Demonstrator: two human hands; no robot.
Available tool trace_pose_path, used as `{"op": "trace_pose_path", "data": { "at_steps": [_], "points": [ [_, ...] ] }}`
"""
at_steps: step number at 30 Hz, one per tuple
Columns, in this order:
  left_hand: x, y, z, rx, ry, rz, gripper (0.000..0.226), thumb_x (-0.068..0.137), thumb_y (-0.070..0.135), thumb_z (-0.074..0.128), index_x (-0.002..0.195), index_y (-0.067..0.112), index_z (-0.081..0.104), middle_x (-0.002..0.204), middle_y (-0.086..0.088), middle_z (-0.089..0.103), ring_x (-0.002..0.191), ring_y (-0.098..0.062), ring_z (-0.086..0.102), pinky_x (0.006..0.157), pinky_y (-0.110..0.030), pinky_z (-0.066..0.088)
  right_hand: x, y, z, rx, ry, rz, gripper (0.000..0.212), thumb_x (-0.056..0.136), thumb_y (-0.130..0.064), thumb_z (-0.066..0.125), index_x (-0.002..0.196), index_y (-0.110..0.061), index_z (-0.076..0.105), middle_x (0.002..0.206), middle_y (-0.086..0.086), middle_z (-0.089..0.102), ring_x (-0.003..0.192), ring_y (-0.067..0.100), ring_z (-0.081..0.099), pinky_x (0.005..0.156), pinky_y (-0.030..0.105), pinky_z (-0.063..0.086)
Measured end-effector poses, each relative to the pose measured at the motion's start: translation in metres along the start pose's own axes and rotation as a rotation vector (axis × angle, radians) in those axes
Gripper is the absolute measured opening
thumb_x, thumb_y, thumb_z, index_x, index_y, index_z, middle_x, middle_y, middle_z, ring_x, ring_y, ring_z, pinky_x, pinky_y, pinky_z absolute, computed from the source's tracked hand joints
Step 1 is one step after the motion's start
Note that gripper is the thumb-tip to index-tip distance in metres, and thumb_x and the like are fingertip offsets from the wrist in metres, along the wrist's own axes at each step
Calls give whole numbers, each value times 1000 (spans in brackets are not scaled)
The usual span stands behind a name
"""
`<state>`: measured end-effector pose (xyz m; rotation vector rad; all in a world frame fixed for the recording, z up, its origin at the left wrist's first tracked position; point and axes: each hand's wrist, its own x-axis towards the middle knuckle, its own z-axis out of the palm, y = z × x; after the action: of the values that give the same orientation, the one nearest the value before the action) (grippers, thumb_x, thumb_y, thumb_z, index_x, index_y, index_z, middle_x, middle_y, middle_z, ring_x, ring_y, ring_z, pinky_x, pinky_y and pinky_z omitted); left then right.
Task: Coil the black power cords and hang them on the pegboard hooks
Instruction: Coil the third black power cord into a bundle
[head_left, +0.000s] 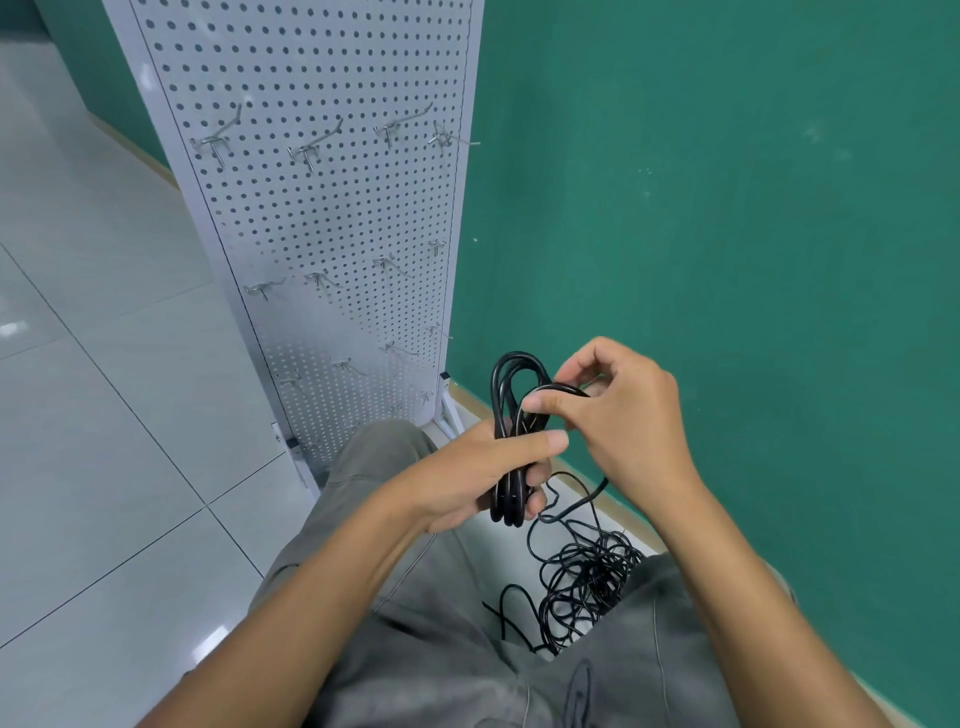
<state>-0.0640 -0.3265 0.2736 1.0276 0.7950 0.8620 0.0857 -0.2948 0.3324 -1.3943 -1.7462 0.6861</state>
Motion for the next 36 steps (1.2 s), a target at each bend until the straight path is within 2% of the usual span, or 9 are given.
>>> {"op": "trace_pose_path", "data": {
  "at_steps": [3, 10, 19, 23, 25, 29, 33, 35, 36],
  "points": [
    [-4, 1, -2, -96, -50, -30, 26, 103, 22, 55, 78, 17, 50, 70, -2, 42, 58, -19, 50, 57, -27, 47, -1, 6, -1, 112, -89, -13, 26, 77, -16, 87, 87, -25, 65, 79, -9, 68, 69, 6, 60, 69, 23, 50],
    [-13, 1, -4, -146, -76, 31, 32, 107, 25, 51, 76, 18, 52, 70, -3, 35, 57, -19, 48, 58, -30, 40, -15, 38, 4, 272, -174, 31, 7, 95, -15, 69, 99, -17, 64, 94, 6, 68, 87, 16, 65, 86, 32, 53],
    [-12, -4, -11, -109, 111, 17, 34, 97, 42, 61, 78, 17, 46, 65, -1, 40, 58, -18, 46, 59, -29, 45, -40, 46, 17, 717, -11, 282, 15, 86, -14, 67, 89, -3, 58, 77, 18, 74, 55, 19, 65, 60, 26, 56],
    [-10, -11, -4, -96, 91, -6, 26, 97, 40, 64, 89, 16, 70, 65, -1, 40, 59, -18, 45, 58, -27, 46, -41, 27, 28, 822, 96, 277, 21, 83, -19, 70, 90, 0, 64, 91, 18, 77, 83, 23, 76, 78, 31, 62],
    [-7, -17, -3, -103, 101, 4, 28, 94, 42, 71, 95, 15, 64, 65, -2, 44, 58, -18, 47, 60, -27, 48, -41, 23, 35, 837, 175, 304, 12, 86, -12, 72, 85, -1, 68, 98, 7, 78, 100, 20, 74, 86, 34, 60],
    [-4, -23, -6, 6, 176, 46, 33, 93, 47, 68, 103, 15, 72, 87, -5, 67, 75, -21, 62, 68, -31, 48, -44, 12, 46, 936, 104, 438, 18, 97, -18, 64, 88, -4, 59, 106, 16, 72, 82, 33, 63, 54, 37, 53],
    [-4, -23, -6, 40, 176, 76, 29, 92, 42, 63, 116, 30, 71, 103, 8, 76, 99, -11, 69, 81, -30, 52, -43, 8, 55, 912, 71, 466, 15, 108, -18, 48, 104, -7, 57, 105, 16, 73, 95, 24, 69, 91, 44, 57],
    [-4, -23, -5, 23, 166, 86, 25, 97, 35, 60, 118, 24, 70, 97, 7, 76, 93, -8, 71, 79, -28, 54, -40, 9, 56, 893, 47, 482, 15, 109, -19, 44, 112, -9, 55, 106, 10, 75, 99, 28, 70, 88, 46, 60],
    [-5, -22, -5, 24, 158, 86, 22, 101, 28, 58, 116, 18, 69, 91, 6, 75, 84, -8, 71, 73, -24, 54, -37, 10, 54, 874, 24, 493, 15, 109, -21, 44, 113, -11, 54, 103, 5, 77, 98, 31, 71, 74, 42, 62]
  ]
}}
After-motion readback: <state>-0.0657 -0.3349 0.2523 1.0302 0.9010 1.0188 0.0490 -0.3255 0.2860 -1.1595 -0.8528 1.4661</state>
